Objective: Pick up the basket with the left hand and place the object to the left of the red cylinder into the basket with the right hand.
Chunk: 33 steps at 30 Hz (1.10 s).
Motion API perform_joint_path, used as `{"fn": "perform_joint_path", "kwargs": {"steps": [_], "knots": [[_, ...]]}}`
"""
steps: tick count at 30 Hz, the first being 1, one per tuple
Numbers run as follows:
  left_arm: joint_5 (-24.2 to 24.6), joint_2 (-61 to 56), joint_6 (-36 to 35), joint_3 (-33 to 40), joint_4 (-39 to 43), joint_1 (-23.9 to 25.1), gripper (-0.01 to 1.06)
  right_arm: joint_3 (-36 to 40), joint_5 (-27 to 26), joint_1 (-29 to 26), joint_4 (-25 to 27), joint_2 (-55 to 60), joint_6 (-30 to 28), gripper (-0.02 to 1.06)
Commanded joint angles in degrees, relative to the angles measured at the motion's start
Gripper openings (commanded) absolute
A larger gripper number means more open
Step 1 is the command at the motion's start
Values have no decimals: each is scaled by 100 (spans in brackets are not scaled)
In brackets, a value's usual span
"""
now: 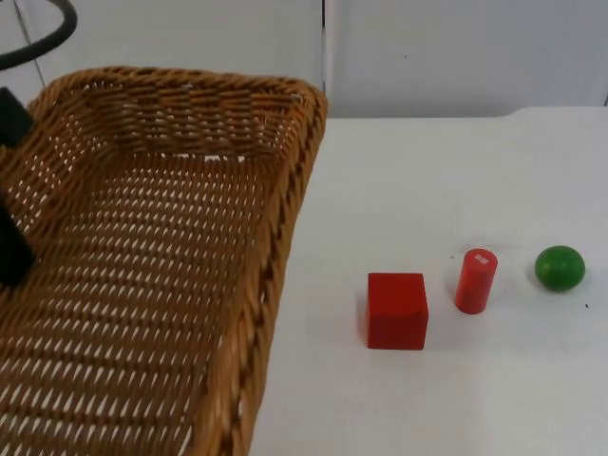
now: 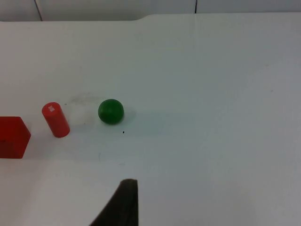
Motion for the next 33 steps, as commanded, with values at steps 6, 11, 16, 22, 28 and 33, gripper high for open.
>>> {"fn": "perform_joint_path", "kwargs": {"steps": [6,11,16,22,28,33], "knots": [[53,-298,195,299,-45,3,0,0,-33,-12,-11,-10,-41,105],[24,-437,274,406,-81,3,0,0,-33,-12,-11,-10,-41,105],[48,-510,274,406,-228,3,0,0,-33,-12,-11,-10,-64,105],[58,-510,248,406,-348,3,0,0,-33,-12,-11,-10,-64,105],[60,-510,210,406,-375,3,0,-15,-64,-12,-22,-10,-129,105],[69,-510,210,406,-375,3,0,-155,-371,-12,-73,11,-205,105]]}}
